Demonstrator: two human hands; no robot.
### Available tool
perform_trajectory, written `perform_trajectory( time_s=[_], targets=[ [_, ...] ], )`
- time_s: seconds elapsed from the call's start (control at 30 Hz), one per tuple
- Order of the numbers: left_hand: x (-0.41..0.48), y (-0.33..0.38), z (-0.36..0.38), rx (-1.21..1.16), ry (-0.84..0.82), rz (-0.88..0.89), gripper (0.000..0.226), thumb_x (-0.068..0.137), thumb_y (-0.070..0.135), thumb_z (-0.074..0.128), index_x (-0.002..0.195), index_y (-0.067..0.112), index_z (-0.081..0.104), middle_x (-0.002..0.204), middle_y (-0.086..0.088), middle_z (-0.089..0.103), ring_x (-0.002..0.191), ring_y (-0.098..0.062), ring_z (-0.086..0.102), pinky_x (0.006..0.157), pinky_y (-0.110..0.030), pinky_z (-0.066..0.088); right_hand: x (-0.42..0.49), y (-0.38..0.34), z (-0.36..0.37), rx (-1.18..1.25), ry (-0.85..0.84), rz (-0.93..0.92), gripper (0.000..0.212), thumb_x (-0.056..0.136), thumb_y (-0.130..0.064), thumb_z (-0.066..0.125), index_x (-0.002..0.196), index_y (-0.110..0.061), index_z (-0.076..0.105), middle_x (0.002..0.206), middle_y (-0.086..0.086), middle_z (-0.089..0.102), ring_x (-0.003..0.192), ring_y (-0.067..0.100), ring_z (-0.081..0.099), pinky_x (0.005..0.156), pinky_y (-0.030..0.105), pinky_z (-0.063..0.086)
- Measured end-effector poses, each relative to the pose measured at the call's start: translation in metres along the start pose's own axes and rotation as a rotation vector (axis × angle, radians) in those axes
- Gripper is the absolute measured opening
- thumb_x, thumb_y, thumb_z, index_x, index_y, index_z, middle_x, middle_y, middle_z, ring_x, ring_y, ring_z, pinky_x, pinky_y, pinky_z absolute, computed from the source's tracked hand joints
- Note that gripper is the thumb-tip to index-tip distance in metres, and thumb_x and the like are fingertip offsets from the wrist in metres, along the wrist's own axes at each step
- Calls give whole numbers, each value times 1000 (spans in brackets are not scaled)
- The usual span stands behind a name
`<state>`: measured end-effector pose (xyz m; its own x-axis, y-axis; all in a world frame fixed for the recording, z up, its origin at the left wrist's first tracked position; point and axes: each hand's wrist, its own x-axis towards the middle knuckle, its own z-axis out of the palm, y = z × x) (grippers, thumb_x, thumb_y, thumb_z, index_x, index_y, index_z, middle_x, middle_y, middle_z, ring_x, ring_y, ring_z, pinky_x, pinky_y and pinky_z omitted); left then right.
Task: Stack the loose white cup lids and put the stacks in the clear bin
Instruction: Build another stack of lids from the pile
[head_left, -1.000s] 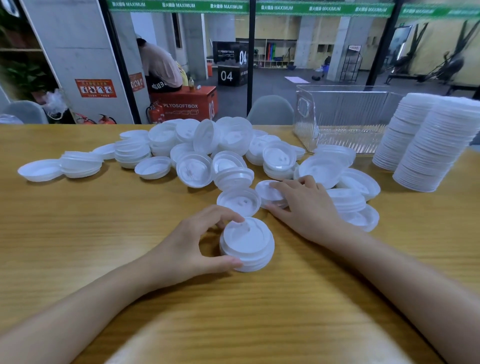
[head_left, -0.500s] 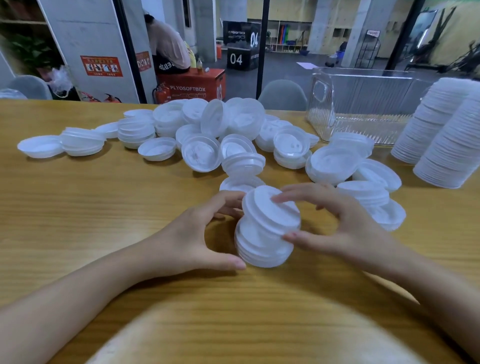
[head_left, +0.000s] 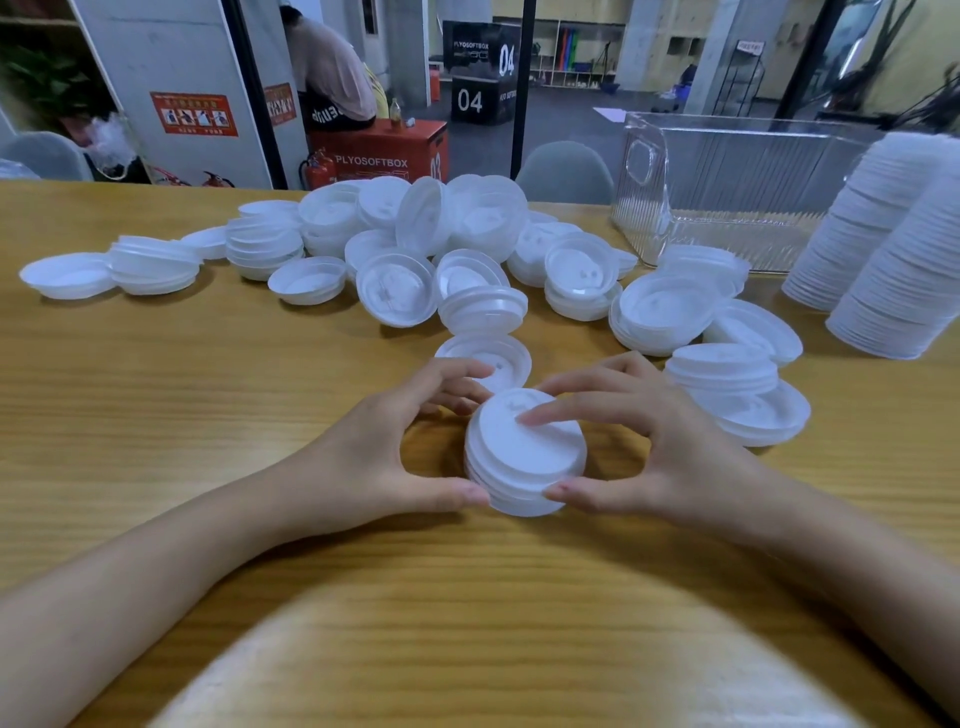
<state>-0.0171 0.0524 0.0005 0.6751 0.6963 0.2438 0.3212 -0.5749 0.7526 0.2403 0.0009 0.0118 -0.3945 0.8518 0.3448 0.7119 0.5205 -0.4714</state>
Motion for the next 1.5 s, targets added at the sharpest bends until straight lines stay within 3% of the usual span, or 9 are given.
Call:
perform_trajectory(
  time_s=[0.27,0.4,0.5,0.6,0.73,0.83,1.0,1.23,1.5],
  targets=[
    [0,8,2,53,-9,16,71,71,37,80,133,34,46,127,26,55,125,1,50,101,-7,33,1,2,1,-38,-4,-9,55,69,-67,64,122,-54,56,126,-34,50,115,0,38,98,24,32],
    [0,6,5,104,-8,34,70,74,38,81,135,29,48,129,19,57,126,-4,51,102,-10,35,1,0,0,-2,-16,-10,57,68,-68,65,123,-57,55,129,-32,51,119,3,40,102,27,34],
    [-1,7,5,127,4,29,70,73,41,79,135,30,48,129,22,57,125,-3,52,102,-11,37,0,1,-9,58,45,-13,49,69,-65,67,116,-57,61,133,-25,52,124,7,45,105,23,34],
    [1,10,7,144,13,29,70,72,44,78,134,32,48,126,27,56,122,1,52,100,-9,37,-6,10,-26,5,153,-2,46,73,-60,67,117,-45,63,131,-20,56,119,11,48,102,16,33],
    [5,17,14,147,11,15,68,71,45,76,132,36,48,128,31,52,120,3,52,96,-7,38,-25,32,-54,-101,331,84,42,76,-57,63,113,-37,65,125,-12,60,112,15,47,101,20,32],
    [13,22,22,143,14,24,66,72,45,76,131,36,48,127,32,52,117,3,53,94,-6,37,-42,50,-65,-158,408,248,40,77,-53,72,113,-37,65,123,-14,56,115,21,44,94,25,30],
    [31,28,37,112,25,3,59,71,49,73,122,46,46,124,35,51,115,2,53,92,-5,37,-51,64,-59,-200,376,502,51,78,-57,61,123,-33,62,127,-4,56,118,20,37,98,33,29],
    [32,23,41,121,42,-7,56,70,60,71,119,40,52,120,24,59,119,-1,53,99,-10,38,-46,59,-57,-173,338,520,51,73,-64,56,116,-36,60,122,-7,59,117,20,38,105,46,33],
    [28,27,41,182,67,-8,53,66,64,68,113,44,55,114,29,56,114,-2,54,92,-9,39,-48,60,-56,-117,359,474,39,69,-60,63,102,-37,59,108,-14,62,112,19,45,100,47,37]
  ],
)
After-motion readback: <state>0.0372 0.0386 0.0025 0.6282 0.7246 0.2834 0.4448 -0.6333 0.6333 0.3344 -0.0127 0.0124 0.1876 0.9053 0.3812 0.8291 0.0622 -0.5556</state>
